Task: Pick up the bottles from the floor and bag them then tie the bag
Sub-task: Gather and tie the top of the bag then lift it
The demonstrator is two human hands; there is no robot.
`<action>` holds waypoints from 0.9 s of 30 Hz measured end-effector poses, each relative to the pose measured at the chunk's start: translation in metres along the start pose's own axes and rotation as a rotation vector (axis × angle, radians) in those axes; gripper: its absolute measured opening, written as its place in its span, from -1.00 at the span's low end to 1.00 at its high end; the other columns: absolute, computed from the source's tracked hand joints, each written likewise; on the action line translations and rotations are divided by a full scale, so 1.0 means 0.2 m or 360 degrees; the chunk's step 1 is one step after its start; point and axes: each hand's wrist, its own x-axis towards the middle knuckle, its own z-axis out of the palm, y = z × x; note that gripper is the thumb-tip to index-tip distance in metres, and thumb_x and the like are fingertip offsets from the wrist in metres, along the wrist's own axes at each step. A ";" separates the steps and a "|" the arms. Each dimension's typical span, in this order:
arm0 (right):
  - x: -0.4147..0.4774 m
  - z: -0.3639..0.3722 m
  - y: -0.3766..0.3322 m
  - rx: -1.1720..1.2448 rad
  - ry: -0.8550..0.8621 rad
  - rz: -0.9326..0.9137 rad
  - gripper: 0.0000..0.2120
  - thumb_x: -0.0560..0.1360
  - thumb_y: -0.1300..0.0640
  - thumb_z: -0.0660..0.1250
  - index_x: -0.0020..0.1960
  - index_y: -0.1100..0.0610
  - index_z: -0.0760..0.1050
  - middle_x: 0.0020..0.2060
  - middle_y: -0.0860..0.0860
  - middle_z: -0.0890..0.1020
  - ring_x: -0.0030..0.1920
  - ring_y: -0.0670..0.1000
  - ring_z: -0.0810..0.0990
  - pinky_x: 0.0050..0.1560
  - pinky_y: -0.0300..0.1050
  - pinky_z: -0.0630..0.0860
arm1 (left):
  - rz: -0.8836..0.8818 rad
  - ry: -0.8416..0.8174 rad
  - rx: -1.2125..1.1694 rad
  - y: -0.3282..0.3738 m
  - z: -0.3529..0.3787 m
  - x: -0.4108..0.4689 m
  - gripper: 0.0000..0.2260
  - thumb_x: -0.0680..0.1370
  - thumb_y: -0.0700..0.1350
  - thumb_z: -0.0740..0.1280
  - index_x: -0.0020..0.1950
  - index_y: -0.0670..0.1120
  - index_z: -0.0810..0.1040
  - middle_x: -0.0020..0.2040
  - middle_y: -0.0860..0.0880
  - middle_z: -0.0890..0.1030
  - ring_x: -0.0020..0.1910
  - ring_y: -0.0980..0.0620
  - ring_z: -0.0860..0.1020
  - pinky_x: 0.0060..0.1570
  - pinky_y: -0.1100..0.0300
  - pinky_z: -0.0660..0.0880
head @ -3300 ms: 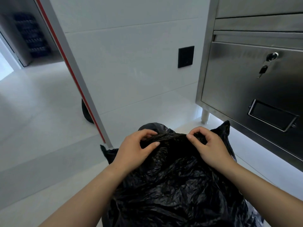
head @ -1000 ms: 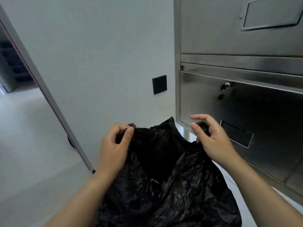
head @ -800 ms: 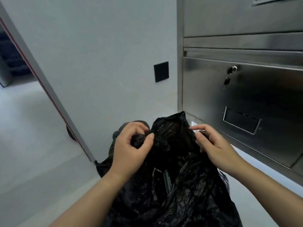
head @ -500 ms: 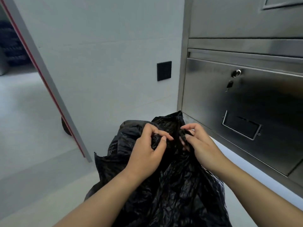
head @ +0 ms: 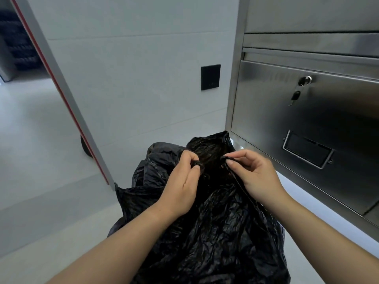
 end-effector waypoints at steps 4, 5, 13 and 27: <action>0.00 0.04 -0.01 -0.0086 0.0014 -0.0023 -0.80 0.43 0.17 0.41 -0.14 -0.15 0.64 -0.17 -0.16 0.70 -0.12 -0.13 0.66 -0.02 -0.22 0.54 | -0.0013 -0.0009 -0.0026 0.01 0.02 0.03 -0.94 0.51 -0.03 0.19 -0.03 0.10 0.39 -0.16 0.22 0.50 -0.12 0.20 0.49 -0.07 0.34 0.40; 0.00 0.04 0.00 -0.0097 0.0030 -0.0008 -0.81 0.43 0.15 0.42 -0.15 -0.16 0.64 -0.16 -0.16 0.70 -0.12 -0.12 0.66 0.01 -0.15 0.55 | -0.0008 -0.0015 -0.0073 0.02 0.03 0.04 -0.92 0.51 -0.04 0.22 -0.02 0.12 0.41 -0.13 0.25 0.52 -0.07 0.21 0.51 -0.02 0.35 0.41; 0.00 0.07 0.02 0.0075 0.0162 0.0187 -0.89 0.34 0.15 0.50 -0.23 -0.01 0.59 -0.24 -0.02 0.70 -0.20 -0.04 0.66 -0.05 -0.15 0.58 | -0.0183 -0.0009 -0.0394 0.01 0.04 0.04 -0.69 0.48 -0.19 0.38 0.15 0.08 0.44 -0.14 0.01 0.67 -0.01 0.07 0.62 0.16 0.11 0.47; -0.02 0.06 0.00 -0.0269 -0.0177 0.0071 -0.79 0.37 0.03 0.46 -0.01 -0.09 0.54 -0.10 -0.15 0.66 -0.02 -0.14 0.62 0.10 -0.17 0.51 | -0.0132 0.0032 -0.0103 -0.03 0.02 0.06 -0.94 0.48 -0.13 0.39 -0.08 0.03 0.59 -0.15 0.11 0.66 -0.11 0.23 0.60 -0.08 0.42 0.45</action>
